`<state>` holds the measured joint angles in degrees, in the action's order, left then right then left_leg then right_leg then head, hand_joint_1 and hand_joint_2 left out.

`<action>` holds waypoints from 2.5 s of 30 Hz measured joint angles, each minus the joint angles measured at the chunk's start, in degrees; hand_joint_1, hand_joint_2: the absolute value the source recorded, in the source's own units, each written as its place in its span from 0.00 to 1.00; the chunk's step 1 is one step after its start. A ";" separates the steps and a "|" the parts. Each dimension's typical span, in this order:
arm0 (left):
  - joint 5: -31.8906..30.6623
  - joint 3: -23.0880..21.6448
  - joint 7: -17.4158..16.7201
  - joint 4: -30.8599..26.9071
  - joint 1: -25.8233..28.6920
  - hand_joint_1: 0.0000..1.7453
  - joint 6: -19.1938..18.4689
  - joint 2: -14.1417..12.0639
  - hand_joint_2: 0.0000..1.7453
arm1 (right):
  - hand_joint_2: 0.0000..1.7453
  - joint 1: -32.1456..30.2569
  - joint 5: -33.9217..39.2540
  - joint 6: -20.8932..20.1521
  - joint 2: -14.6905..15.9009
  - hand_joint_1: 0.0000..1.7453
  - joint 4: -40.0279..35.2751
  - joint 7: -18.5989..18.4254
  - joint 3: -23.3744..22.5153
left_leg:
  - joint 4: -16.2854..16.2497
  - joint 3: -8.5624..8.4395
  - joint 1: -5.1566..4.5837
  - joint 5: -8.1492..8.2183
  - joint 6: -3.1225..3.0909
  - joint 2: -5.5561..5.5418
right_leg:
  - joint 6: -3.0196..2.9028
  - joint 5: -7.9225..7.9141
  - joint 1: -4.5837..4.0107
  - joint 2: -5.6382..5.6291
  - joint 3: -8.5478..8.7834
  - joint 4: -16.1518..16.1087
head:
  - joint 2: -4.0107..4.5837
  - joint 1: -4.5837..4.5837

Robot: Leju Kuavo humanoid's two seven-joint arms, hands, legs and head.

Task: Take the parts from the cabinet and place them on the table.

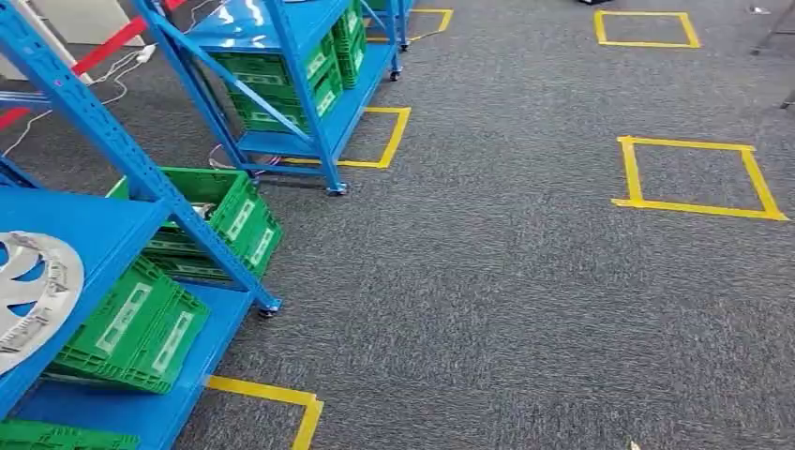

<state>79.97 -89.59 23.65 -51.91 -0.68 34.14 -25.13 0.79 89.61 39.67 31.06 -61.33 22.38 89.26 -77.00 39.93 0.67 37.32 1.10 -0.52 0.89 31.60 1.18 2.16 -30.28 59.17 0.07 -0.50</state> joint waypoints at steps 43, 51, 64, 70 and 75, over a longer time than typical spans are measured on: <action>-7.98 0.13 -6.93 10.91 -2.93 0.00 -8.31 6.51 0.00 | 0.00 -2.04 0.15 -1.20 2.75 0.00 -0.24 -0.17 -2.99 | 19.02 -7.74 -1.56 -10.05 -3.60 2.18 | 1.35 4.87 -0.24 -0.19 -1.26 5.33 | -0.02 -0.28; -8.28 0.22 -6.93 12.06 -3.18 0.00 -8.85 7.61 0.00 | 0.00 -2.14 0.33 -1.20 2.84 0.00 -0.15 -0.35 -3.10 | 18.47 -8.36 -1.40 -9.29 -2.93 -4.35 | 1.60 -0.99 0.60 -6.81 -1.94 0.80 | 0.00 -0.41; -6.03 0.72 -4.02 11.41 -0.52 0.00 -5.43 6.06 0.00 | 0.00 -1.60 -1.03 0.09 2.69 0.00 -1.18 -0.96 -1.92 | 7.01 -2.05 -0.62 -6.85 -0.09 0.38 | -0.92 -0.04 0.24 1.42 0.59 -0.63 | 0.00 0.28; -2.62 0.74 -2.97 4.96 0.83 0.00 0.09 1.96 0.00 | 0.00 -0.06 -2.84 0.13 1.07 0.00 -1.01 -1.07 -0.63 | 17.74 -6.94 -2.00 -9.49 -2.18 3.75 | 0.50 1.38 -0.26 5.70 2.06 -1.21 | 0.00 0.13; -2.12 0.68 -2.73 2.15 1.11 0.00 0.76 0.77 0.00 | 0.00 0.03 -3.11 0.13 0.61 0.00 -0.72 -1.24 -0.28 | 19.20 -7.87 -1.12 -10.18 -3.58 0.11 | 1.41 7.74 0.06 -1.96 -4.10 11.77 | 0.00 -0.46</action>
<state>77.85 -88.91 20.92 -49.76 0.43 34.90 -24.37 0.82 86.51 39.80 31.67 -62.05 21.14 88.98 -57.80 32.06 -0.45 27.14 -2.48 -0.42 2.31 39.35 1.24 0.21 -34.39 70.94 0.07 -0.96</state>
